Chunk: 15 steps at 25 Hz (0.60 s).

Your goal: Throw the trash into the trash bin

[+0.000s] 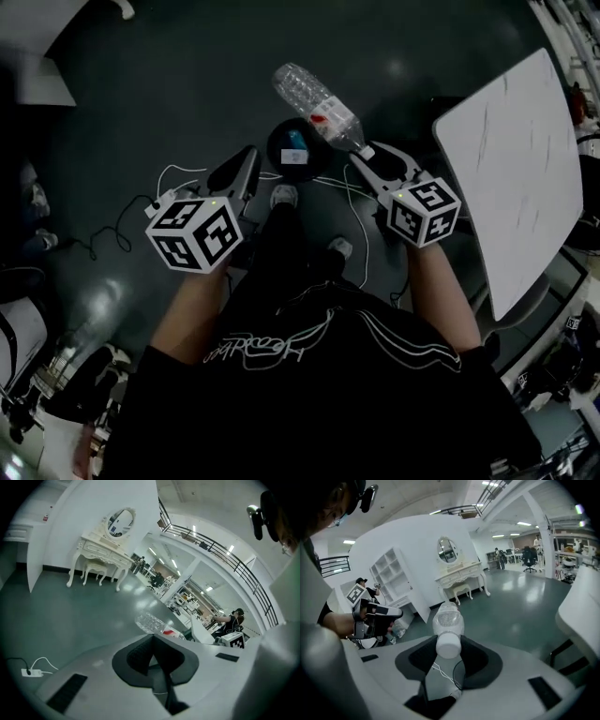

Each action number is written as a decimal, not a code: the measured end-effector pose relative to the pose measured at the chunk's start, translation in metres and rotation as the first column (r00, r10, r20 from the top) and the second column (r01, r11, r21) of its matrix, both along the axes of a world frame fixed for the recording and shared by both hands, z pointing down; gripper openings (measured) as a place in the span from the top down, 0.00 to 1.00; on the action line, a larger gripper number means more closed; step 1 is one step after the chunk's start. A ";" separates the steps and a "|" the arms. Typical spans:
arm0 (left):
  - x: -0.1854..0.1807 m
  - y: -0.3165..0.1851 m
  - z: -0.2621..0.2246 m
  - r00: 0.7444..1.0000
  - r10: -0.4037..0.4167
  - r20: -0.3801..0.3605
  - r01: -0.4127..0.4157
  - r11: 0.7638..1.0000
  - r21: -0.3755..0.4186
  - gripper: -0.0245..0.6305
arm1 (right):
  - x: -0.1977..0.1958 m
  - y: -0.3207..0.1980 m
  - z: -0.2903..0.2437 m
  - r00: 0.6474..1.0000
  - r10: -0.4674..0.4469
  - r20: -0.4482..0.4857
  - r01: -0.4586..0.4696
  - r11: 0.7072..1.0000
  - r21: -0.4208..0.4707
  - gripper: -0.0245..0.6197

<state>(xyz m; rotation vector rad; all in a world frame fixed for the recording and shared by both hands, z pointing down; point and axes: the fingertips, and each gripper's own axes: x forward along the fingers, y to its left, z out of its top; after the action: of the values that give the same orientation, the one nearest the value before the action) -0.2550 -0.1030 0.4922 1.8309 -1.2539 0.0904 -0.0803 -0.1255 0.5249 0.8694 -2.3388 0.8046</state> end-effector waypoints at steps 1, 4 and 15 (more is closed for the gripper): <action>-0.003 -0.002 0.013 1.000 0.001 0.001 -0.001 1.000 -0.019 0.96 | -0.001 -0.001 0.014 1.000 0.003 -0.013 -0.003 1.000 -0.020 0.69; -0.008 -0.003 0.056 1.000 0.010 0.022 -0.008 0.996 -0.084 0.96 | 0.002 -0.001 0.062 0.998 0.009 -0.066 -0.015 0.996 -0.090 0.69; -0.014 0.032 0.164 0.999 0.041 0.022 -0.033 0.957 -0.289 0.96 | 0.010 0.050 0.250 0.945 -0.114 -0.306 -0.025 0.909 -0.416 0.69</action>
<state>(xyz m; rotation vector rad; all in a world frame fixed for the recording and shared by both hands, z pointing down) -0.2693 -0.0714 0.6563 1.6035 -1.1587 0.3052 -0.0705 -0.0759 0.7746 0.6954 -1.8007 1.0072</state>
